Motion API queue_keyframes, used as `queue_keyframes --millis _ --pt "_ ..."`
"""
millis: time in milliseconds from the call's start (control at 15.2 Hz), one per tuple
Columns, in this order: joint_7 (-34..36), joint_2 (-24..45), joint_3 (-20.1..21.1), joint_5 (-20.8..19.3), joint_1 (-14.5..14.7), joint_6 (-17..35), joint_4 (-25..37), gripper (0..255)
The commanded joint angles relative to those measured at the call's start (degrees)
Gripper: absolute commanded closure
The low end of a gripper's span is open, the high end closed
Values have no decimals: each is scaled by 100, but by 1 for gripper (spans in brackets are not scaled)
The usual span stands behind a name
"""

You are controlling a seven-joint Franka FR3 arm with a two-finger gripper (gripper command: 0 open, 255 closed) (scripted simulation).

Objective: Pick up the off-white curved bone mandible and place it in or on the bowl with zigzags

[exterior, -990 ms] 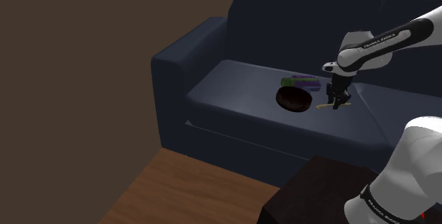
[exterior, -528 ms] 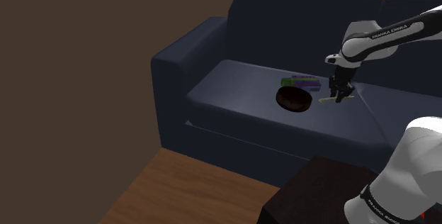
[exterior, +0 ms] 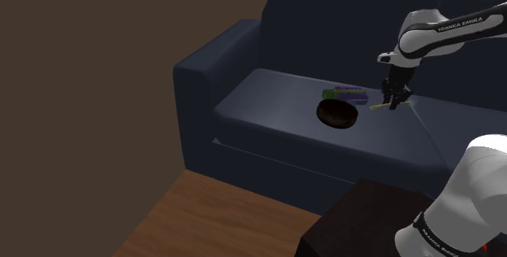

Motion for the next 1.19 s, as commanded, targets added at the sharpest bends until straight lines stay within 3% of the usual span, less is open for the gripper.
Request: queue_keyframes --millis 0,264,1122 --pt "9 -67 85 15 -12 -188 118 255" --pt "12 -184 223 35 -40 -508 321 255" --pt "492 1832 375 1695 1244 -295 1612 255"
